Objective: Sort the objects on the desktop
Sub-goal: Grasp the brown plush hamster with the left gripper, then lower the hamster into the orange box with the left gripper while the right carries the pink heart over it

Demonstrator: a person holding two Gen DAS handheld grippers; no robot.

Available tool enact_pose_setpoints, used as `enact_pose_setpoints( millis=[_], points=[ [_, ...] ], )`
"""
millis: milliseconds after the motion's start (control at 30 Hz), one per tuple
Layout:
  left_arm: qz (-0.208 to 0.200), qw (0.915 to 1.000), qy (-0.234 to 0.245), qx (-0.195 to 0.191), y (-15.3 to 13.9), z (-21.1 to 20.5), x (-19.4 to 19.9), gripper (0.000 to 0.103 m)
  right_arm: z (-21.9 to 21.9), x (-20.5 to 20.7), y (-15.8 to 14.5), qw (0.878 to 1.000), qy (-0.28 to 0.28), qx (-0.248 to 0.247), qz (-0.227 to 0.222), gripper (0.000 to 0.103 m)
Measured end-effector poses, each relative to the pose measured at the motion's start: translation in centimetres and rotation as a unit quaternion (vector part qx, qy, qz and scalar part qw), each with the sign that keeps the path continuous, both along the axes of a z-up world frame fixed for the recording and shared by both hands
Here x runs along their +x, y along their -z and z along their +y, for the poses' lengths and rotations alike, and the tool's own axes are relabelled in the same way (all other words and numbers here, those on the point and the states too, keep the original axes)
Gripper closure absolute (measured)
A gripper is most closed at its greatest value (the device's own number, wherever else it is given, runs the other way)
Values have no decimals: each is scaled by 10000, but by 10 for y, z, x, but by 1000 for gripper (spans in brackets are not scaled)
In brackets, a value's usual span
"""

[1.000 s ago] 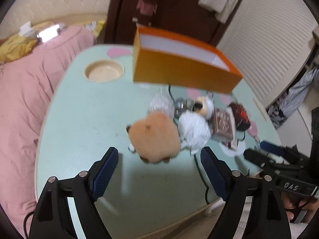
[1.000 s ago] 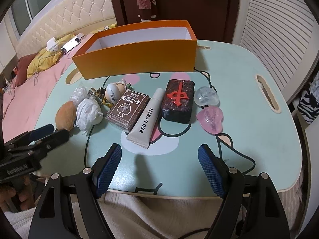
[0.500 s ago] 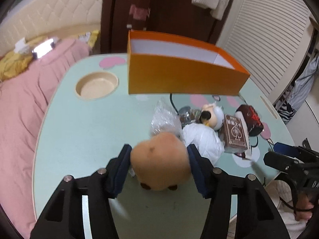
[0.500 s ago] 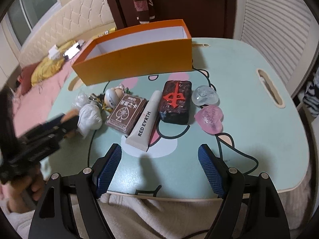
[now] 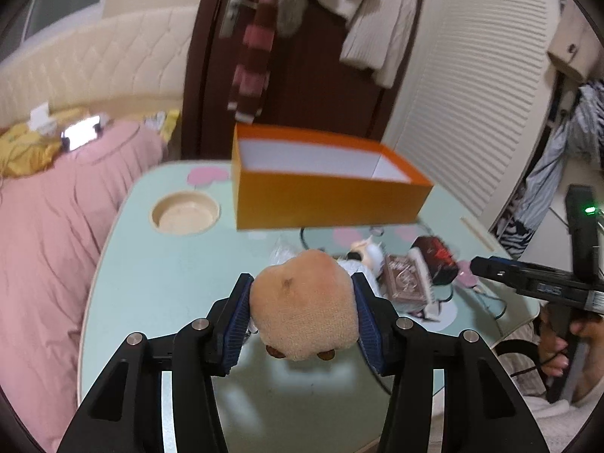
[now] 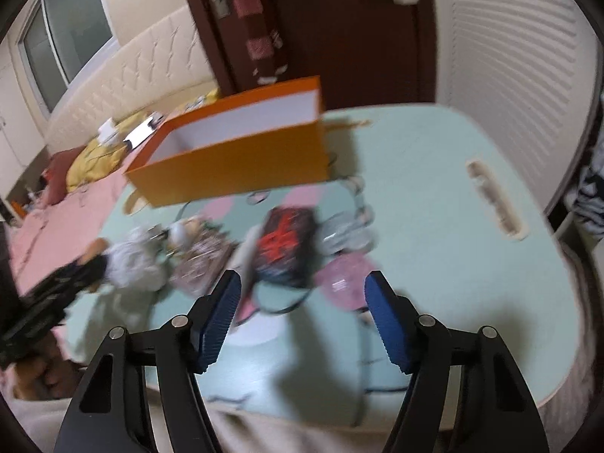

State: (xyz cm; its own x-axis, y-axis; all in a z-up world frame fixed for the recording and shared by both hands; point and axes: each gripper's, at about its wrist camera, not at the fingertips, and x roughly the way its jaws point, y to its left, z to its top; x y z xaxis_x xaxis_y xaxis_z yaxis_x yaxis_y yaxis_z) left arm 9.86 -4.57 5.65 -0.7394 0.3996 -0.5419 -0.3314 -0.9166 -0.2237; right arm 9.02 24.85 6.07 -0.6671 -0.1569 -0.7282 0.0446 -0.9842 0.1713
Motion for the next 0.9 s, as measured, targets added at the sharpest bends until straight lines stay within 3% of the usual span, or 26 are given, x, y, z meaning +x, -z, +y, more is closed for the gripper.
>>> enact_pose_setpoints(
  millis=[100, 300, 433, 533, 667, 900],
  points=[
    [118, 9999, 97, 11, -2, 2, 4, 52, 19, -5, 9, 9994, 343, 61, 23, 34],
    [167, 9997, 156, 41, -3, 4, 6, 52, 12, -17, 21, 9990, 199, 401, -34, 41],
    [132, 9998, 157, 50, -2, 3, 6, 52, 2, -23, 24, 9972, 100, 742, 49, 59],
    [113, 9998, 162, 50, -2, 4, 6, 52, 1, -19, 27, 9947, 94, 1008, 189, 63],
    [160, 9997, 149, 66, -4, 4, 8, 52, 5, -15, 26, 9953, 129, 929, 255, 63],
    [134, 9994, 227, 224, -22, 12, -16, 52, 2, -19, -3, 9968, 21, 478, 637, 63]
  ],
)
